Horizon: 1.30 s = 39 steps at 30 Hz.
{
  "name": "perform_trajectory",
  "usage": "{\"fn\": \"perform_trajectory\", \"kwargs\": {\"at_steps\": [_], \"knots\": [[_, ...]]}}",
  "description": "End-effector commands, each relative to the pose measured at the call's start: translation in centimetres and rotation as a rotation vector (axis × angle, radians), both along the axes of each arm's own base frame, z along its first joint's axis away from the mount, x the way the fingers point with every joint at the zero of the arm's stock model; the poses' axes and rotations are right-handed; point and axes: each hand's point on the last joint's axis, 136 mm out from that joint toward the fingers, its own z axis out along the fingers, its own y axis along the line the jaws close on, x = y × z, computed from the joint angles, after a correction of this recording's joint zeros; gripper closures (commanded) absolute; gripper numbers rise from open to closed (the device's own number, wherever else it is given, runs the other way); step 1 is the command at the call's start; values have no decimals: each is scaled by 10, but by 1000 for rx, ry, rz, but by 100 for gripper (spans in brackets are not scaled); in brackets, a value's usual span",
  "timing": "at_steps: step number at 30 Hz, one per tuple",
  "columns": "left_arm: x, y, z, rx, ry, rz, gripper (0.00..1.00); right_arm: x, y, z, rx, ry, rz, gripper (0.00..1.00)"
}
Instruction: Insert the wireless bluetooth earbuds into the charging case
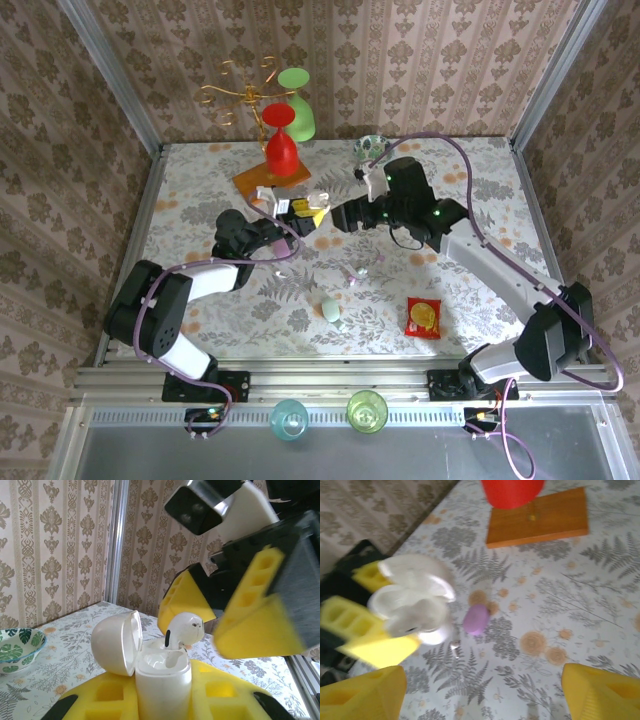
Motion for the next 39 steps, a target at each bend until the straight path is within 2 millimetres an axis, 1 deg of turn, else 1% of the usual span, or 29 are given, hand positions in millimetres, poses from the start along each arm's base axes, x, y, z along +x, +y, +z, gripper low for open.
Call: {"fn": "perform_trajectory", "kwargs": {"at_steps": [1,3,4,8,10,12,18,23,26,29,31,32,35,37,39], "knots": [[-3,2,13,-22,-51,-5,100,-18,18,32,83,-84,134,15],[-3,1,14,-22,-51,-8,100,-14,20,39,95,-88,123,14],[-3,1,14,-22,-52,-10,100,-7,23,29,87,-60,112,14],[-5,1,16,-24,-57,-15,100,14,17,19,44,-25,11,15],[-6,1,17,-26,-59,-16,100,20,14,10,18,3,-15,17],[-7,2,17,-24,-61,-17,100,25,11,5,11,18,-36,18],[-7,2,16,-24,-59,-16,100,31,-6,-7,-26,46,-94,21],[-7,1,18,-25,-62,-26,100,36,-16,-10,-33,48,-129,21],[-7,0,18,-24,-60,-32,100,37,-14,-9,-21,52,-122,21],[-7,2,18,-23,-69,-18,100,31,-9,-3,17,36,-86,21],[-6,4,18,-20,-73,1,100,28,-12,0,33,14,-86,21],[2,14,18,-11,-77,37,100,27,-15,-1,33,7,-96,21],[5,21,17,31,-102,63,100,30,-26,-14,8,34,-152,21],[6,27,20,54,-128,82,100,32,-30,-29,-19,81,-185,22],[9,36,25,66,-144,120,100,35,-34,-49,-56,152,-221,23]]}}
